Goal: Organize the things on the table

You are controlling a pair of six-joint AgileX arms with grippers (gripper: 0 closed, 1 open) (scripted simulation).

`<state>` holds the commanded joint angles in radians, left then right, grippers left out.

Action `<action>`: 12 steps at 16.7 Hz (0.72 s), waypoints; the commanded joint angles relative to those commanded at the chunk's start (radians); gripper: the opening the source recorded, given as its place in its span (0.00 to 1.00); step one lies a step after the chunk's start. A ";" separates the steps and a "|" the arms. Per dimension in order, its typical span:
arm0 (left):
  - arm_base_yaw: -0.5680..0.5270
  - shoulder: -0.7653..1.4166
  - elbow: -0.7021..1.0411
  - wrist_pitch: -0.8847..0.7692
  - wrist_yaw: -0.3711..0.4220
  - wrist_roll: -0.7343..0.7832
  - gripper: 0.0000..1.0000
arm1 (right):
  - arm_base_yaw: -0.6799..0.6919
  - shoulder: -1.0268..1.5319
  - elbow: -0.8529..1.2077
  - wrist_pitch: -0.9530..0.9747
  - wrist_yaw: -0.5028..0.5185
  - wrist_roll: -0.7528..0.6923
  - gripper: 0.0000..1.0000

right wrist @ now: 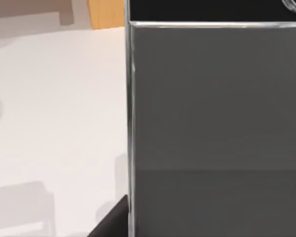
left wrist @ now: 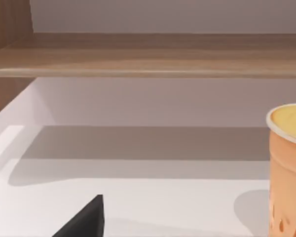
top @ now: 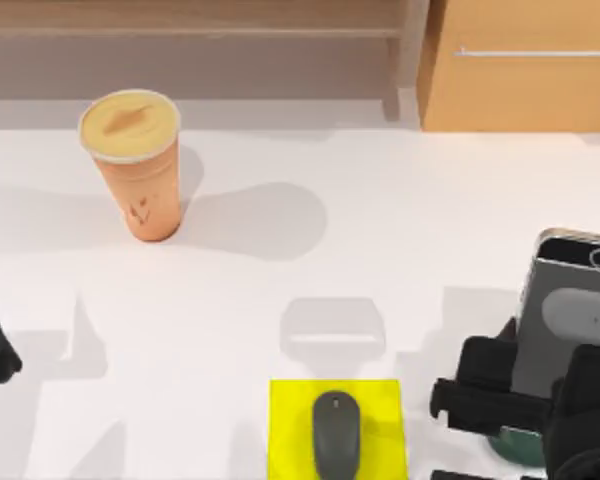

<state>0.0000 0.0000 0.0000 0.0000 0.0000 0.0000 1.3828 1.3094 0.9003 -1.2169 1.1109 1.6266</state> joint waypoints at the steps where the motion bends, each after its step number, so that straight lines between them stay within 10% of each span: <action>1: 0.000 0.000 0.000 0.000 0.000 0.000 1.00 | 0.029 0.003 0.006 0.040 0.003 -0.031 0.00; 12: 0.000 0.000 0.000 0.000 0.000 0.000 1.00 | -0.007 -0.122 -0.069 0.436 0.009 -0.448 0.00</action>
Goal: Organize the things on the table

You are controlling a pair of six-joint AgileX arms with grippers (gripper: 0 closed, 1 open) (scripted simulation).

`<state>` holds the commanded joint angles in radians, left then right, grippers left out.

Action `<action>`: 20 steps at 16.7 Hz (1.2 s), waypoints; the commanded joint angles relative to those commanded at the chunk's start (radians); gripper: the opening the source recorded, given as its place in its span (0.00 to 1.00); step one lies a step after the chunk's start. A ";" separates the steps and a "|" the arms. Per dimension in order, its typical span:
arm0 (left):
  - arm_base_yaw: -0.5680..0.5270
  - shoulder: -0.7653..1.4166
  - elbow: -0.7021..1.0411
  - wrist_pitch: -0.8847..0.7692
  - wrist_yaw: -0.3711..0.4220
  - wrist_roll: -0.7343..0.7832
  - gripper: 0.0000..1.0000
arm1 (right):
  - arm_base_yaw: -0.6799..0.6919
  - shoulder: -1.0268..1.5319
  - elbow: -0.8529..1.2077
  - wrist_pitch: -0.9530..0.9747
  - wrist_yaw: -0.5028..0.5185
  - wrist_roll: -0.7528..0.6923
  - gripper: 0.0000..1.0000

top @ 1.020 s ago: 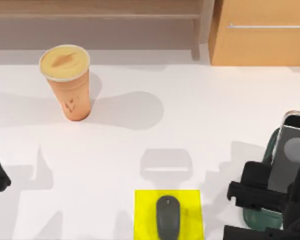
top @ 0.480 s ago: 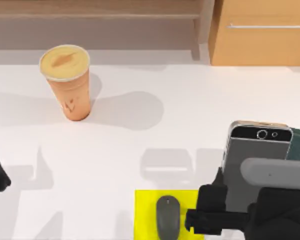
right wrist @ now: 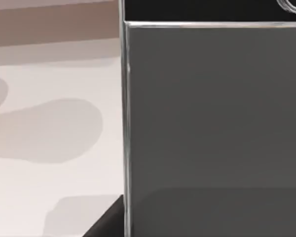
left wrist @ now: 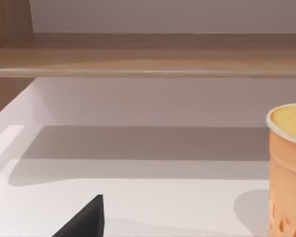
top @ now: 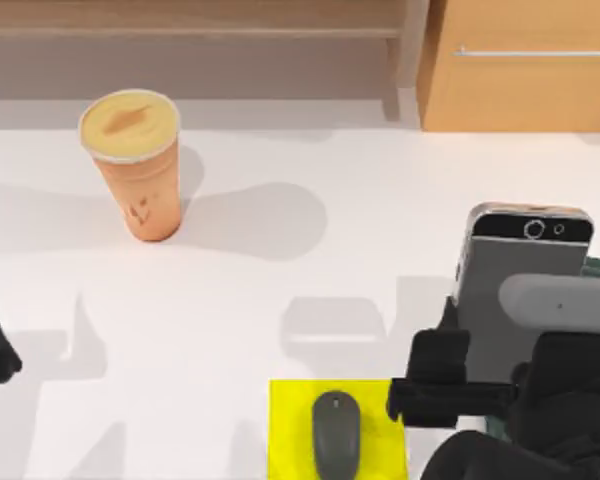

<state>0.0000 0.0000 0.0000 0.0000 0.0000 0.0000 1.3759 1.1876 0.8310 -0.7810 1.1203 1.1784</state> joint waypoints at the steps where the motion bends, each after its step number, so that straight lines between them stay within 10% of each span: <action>1: 0.000 0.000 0.000 0.000 0.000 0.000 1.00 | -0.040 -0.012 -0.021 0.003 -0.002 -0.013 0.00; 12: 0.000 0.000 0.000 0.000 0.000 0.000 1.00 | -0.260 0.016 -0.104 -0.002 -0.034 0.016 0.00; 20: 0.000 0.000 0.000 0.000 0.000 0.000 1.00 | -0.260 0.016 -0.104 -0.002 -0.034 0.016 0.60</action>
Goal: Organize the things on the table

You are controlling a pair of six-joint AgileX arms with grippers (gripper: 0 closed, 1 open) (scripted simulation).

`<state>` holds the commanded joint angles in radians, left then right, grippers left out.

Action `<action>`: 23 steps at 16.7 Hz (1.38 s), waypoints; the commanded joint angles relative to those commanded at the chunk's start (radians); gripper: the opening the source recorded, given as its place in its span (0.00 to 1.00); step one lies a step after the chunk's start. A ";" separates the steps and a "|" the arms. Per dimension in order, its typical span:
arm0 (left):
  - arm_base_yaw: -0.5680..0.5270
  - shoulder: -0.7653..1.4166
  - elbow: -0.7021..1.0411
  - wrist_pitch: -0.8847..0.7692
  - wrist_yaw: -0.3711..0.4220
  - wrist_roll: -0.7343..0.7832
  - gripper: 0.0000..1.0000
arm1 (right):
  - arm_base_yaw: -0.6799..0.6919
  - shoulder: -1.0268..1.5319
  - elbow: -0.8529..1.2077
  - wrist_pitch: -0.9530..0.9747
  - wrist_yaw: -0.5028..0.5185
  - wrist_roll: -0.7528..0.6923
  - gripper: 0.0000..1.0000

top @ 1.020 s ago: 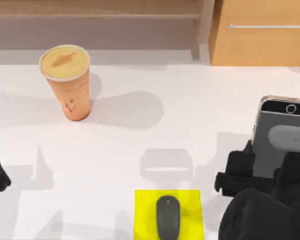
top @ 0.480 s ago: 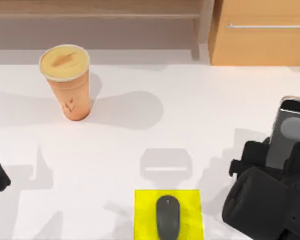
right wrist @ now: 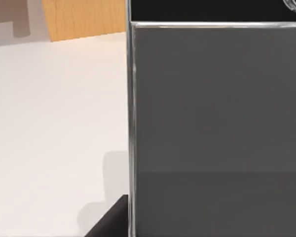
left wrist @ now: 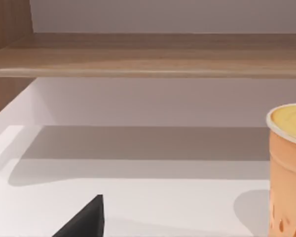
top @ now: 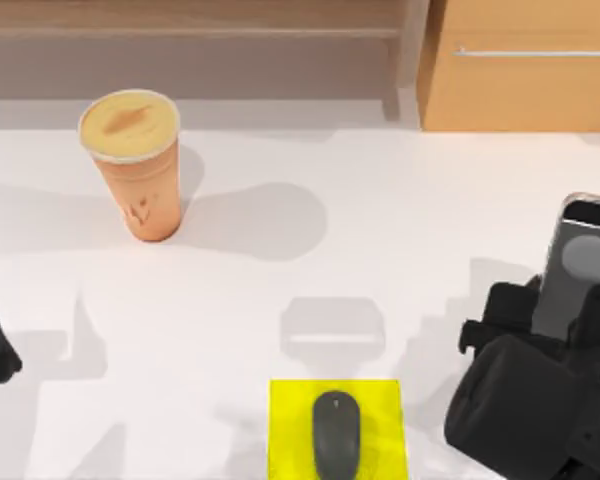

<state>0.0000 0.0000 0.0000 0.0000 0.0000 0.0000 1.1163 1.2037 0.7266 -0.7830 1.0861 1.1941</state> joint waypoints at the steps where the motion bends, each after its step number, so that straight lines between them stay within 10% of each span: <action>1: 0.000 0.000 0.000 0.000 0.000 0.000 1.00 | 0.000 0.000 0.000 0.000 0.000 0.000 0.68; 6: 0.000 0.000 0.000 0.000 0.000 0.000 1.00 | 0.000 0.000 0.000 0.000 0.000 0.000 1.00; 23: 0.000 0.000 0.000 0.000 0.000 0.000 1.00 | 0.129 0.031 0.225 -0.089 0.088 0.079 1.00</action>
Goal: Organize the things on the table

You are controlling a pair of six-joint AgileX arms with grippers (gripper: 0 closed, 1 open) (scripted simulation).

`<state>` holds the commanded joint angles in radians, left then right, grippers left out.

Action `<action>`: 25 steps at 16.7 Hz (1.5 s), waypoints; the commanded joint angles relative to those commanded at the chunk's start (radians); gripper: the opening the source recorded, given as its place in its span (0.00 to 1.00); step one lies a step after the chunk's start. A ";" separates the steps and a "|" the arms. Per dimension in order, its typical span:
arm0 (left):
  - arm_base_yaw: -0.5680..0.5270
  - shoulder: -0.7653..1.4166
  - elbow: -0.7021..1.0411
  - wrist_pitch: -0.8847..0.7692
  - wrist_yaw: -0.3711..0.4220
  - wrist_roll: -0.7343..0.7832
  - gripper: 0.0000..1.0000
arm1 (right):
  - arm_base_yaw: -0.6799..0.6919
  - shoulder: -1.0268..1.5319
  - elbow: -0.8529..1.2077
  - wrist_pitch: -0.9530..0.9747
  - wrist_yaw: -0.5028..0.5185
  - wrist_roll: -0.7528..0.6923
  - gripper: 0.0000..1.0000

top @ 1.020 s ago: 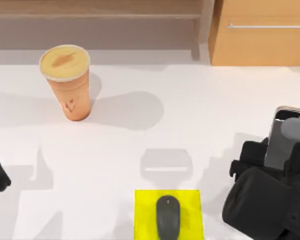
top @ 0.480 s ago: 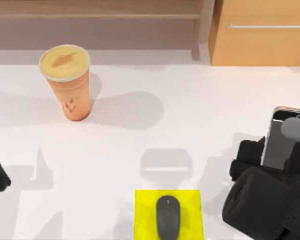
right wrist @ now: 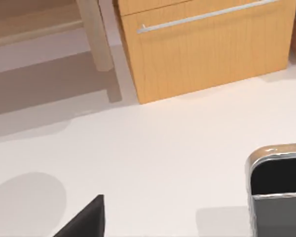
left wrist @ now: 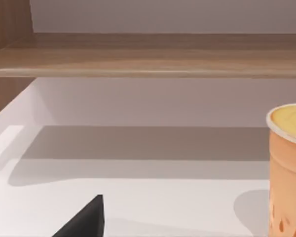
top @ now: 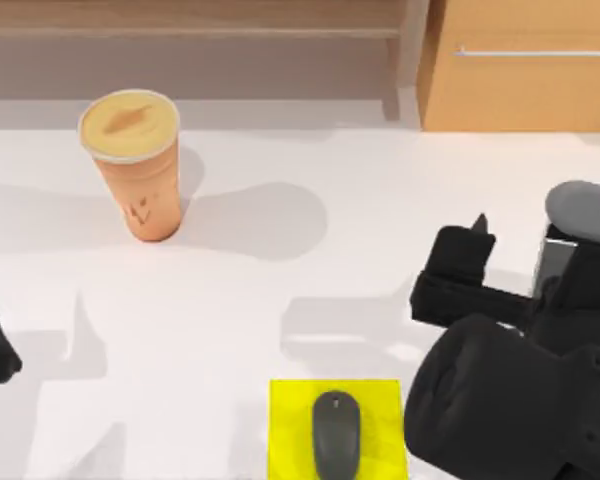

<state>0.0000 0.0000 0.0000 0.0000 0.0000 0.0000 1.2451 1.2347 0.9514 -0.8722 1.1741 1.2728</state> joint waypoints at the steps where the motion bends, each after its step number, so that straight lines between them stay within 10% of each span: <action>1: 0.000 0.000 0.000 0.000 0.000 0.000 1.00 | 0.013 0.000 0.008 -0.020 0.002 0.024 1.00; 17: 0.000 0.000 0.000 0.000 0.000 0.000 1.00 | 0.004 -0.032 -0.197 -0.176 -0.091 0.197 1.00; 25: 0.000 0.000 0.000 0.000 0.000 0.000 1.00 | -0.130 -0.501 -0.279 -0.029 -0.542 -0.261 1.00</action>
<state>0.0000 0.0000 0.0000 0.0000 0.0000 0.0000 1.1150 0.7337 0.6721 -0.9011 0.6321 1.0117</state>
